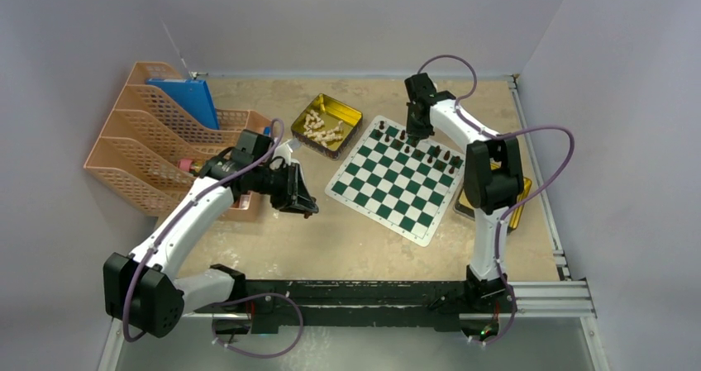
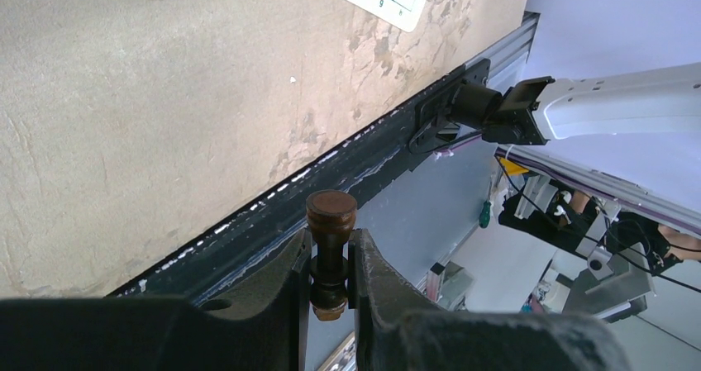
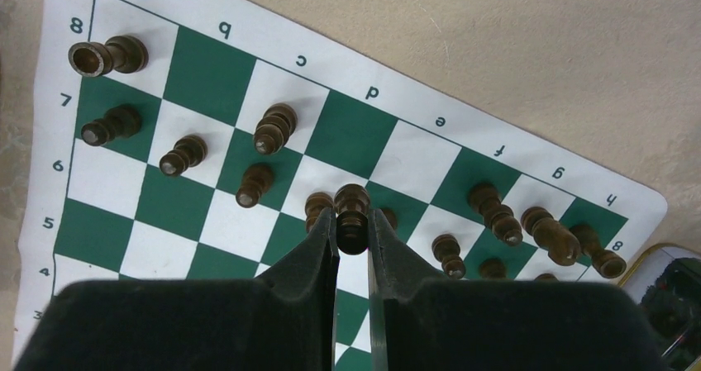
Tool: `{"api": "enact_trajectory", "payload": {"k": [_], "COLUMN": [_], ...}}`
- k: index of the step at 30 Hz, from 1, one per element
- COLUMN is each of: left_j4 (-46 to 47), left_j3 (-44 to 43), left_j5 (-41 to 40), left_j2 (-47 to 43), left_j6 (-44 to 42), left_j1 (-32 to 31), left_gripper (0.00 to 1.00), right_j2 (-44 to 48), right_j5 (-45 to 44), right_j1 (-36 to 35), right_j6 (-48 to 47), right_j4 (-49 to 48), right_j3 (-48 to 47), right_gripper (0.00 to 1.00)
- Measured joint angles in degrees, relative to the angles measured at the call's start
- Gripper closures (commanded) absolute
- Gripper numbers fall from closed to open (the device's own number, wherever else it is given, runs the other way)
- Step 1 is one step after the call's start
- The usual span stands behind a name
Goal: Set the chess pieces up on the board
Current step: Place the chess piece on the chessboard.
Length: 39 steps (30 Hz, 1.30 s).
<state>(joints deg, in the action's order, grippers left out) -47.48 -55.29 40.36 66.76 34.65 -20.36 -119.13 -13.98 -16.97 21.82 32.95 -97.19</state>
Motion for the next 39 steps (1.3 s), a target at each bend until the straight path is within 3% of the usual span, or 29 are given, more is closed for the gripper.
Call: {"api": "enact_trajectory", "payload": {"k": [39], "left_j4": [0.3], "left_j3": [-1.5], "left_j5": [0.0], "left_j2": [2.3], "left_j6": [-0.9], "left_j1": [0.0], "left_gripper": [0.9], "right_j2": [-0.9], "right_j5": [-2.2], "right_j1": [0.5], "right_j6": [0.7], "right_j4": [-11.0], "right_j3": [5.1], "right_gripper": [0.92]}}
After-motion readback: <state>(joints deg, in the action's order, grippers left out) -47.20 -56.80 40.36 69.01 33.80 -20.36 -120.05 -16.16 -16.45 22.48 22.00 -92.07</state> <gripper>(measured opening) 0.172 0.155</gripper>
